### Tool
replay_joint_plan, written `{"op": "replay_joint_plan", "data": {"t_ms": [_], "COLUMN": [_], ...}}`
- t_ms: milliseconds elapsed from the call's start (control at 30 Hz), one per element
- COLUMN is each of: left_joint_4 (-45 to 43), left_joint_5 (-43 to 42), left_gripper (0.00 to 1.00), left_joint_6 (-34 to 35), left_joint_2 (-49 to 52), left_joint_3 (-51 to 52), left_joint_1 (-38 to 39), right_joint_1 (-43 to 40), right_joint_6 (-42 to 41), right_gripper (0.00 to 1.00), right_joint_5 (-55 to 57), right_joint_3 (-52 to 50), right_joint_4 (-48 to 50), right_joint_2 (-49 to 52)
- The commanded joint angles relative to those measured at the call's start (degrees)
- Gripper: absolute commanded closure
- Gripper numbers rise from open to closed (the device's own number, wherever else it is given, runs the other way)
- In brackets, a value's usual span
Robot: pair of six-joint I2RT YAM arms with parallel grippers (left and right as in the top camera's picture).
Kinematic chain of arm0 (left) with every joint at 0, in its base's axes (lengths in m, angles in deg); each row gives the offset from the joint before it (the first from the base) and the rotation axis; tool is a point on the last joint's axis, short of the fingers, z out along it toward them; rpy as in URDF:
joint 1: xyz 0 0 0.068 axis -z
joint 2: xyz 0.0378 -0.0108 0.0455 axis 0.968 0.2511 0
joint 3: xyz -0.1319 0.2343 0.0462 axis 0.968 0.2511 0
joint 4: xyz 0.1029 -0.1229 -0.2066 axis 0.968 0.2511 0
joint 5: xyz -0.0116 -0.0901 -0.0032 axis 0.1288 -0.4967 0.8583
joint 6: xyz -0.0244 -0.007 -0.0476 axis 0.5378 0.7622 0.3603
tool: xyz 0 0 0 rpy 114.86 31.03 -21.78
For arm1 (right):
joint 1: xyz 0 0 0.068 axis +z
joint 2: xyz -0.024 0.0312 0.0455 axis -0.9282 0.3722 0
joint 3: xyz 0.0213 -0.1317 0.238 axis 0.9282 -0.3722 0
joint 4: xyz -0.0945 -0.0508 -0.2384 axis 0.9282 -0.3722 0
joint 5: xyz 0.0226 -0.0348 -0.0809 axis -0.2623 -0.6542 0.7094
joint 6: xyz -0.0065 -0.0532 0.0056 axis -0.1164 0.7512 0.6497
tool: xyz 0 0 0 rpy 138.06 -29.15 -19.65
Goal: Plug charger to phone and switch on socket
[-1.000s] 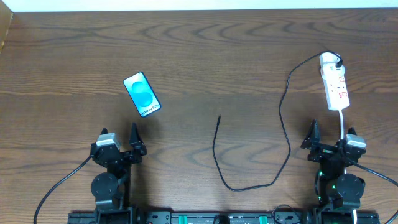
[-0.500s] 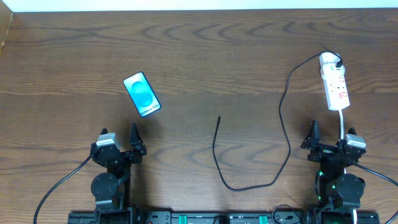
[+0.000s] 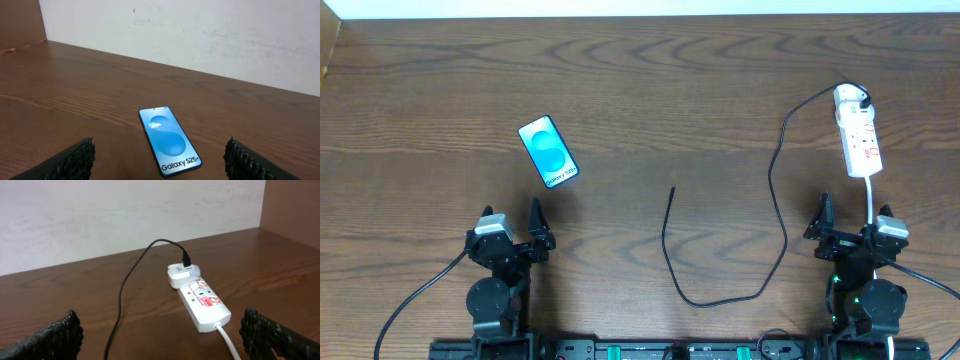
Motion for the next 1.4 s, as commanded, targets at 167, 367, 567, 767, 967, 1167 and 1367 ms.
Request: {"op": "replay_joint_plan", "data": {"t_ms": [167, 367, 567, 767, 967, 1167, 1367], "left_joint_4": [1.9, 2.14, 2.34, 2.32, 2.36, 7.15, 16.59], "left_joint_5": [0.09, 0.07, 0.07, 0.04, -1.9, -2.73, -2.73], "left_gripper": [0.17, 0.17, 0.17, 0.17, 0.17, 0.17, 0.17], "left_joint_6": [-0.74, -0.76, -0.76, -0.76, -0.76, -0.74, -0.74], "left_joint_2": [-0.28, -0.28, 1.18, 9.05, 20.57, 34.23, 46.82], "left_joint_3": [1.03, -0.46, -4.28, -11.45, -20.76, -33.44, -46.18], "left_joint_1": [-0.24, -0.24, -0.22, -0.22, -0.22, -0.22, -0.22], "right_joint_1": [0.28, 0.28, 0.28, 0.28, 0.28, 0.28, 0.28], "right_joint_6": [-0.17, -0.17, -0.17, -0.17, -0.17, -0.17, -0.17], "right_gripper": [0.01, 0.01, 0.01, 0.01, 0.01, 0.01, 0.01], "right_joint_5": [0.37, 0.37, 0.37, 0.37, 0.37, 0.37, 0.37], "right_joint_3": [-0.07, -0.07, -0.07, -0.07, -0.07, -0.07, -0.07], "right_joint_4": [-0.2, -0.2, -0.2, -0.2, -0.2, -0.2, -0.2], "right_joint_2": [-0.31, -0.31, -0.31, -0.31, -0.31, -0.31, -0.31]}}
